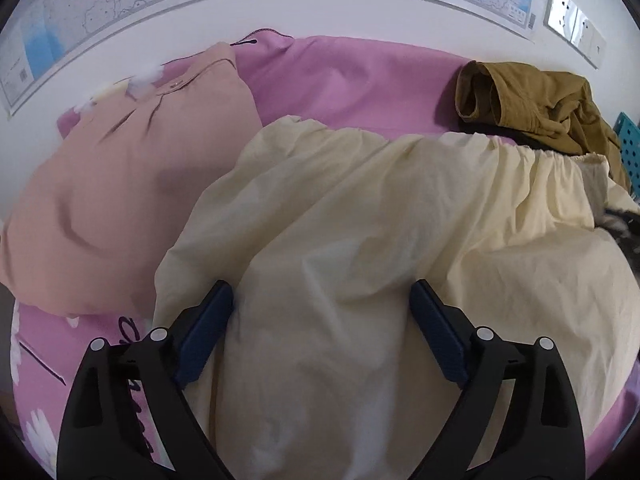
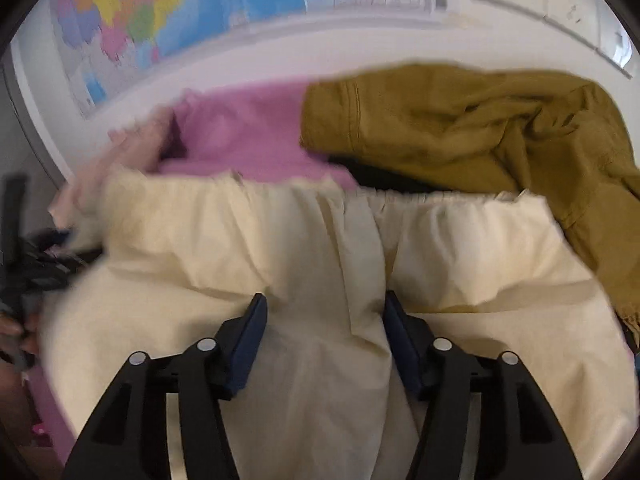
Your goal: Fold large clothes
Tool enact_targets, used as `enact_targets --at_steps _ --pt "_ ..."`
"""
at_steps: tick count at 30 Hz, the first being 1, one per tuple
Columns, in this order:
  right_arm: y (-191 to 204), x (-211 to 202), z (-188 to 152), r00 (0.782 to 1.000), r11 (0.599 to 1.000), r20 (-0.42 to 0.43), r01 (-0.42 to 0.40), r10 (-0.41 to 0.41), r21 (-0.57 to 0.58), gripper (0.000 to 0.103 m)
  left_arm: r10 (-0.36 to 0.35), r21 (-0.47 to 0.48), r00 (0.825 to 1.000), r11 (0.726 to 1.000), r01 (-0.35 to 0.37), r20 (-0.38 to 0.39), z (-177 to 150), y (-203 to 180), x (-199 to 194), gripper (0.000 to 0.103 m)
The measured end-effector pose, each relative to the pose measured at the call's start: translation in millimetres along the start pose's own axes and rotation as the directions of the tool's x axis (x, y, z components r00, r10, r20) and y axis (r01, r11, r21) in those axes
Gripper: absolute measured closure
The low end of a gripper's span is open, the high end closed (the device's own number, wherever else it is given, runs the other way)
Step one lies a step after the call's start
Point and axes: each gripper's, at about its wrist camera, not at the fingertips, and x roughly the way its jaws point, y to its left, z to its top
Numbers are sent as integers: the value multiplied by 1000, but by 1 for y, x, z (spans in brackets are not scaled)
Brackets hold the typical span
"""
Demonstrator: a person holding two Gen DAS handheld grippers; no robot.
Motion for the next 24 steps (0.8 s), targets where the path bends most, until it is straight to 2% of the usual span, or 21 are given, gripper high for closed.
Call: enact_targets --at_steps 1,3,4,7,9,12,14,16,18,20,21,22,24 --pt "0 -12 4 999 1000 50 -11 10 9 46 0 1 1000 1000 0 3 0 0 0 13" --pt "5 -19 13 996 1000 93 -2 4 -21 46 -2 -3 1000 1000 2 4 1 2 1 12" --pt "5 -14 18 996 1000 88 5 -4 -21 46 -2 -3 1000 1000 2 4 2 1 3 11" --pt "-6 31 27 999 1000 -39 -6 7 22 47 3 -8 1000 1000 -3 2 2 0 4 10" --pt "-15 37 22 999 998 -41 -28 31 50 47 -2 -26 1000 1000 3 15 3 1 0 13" --pt "-16 8 18 999 996 6 -44 43 75 44 -30 -73 998 997 33 54 -6 9 -24 14" --pt "-22 -30 3 989 983 75 -138 130 121 35 -71 -111 992 990 83 107 -20 17 -48 14" --pt "-32 -66 -20 970 960 127 -227 208 161 30 -142 -132 978 978 163 152 -43 24 -74 13" --pt "-42 -95 -46 945 927 157 -315 287 202 25 -156 -125 974 976 177 162 -68 27 -93 11" --pt "-57 -117 -82 915 869 183 -400 359 291 20 -216 -139 965 962 237 148 -89 31 -102 11" --pt "-62 -122 -93 907 848 185 -421 379 322 20 -240 -146 961 954 260 139 -99 32 -104 11" --pt "-70 -127 -111 893 810 191 -449 407 377 20 -268 -153 955 946 286 128 -107 33 -106 11" --pt "-79 -129 -135 883 759 193 -467 427 454 17 -332 -173 939 923 343 91 -124 33 -105 11"
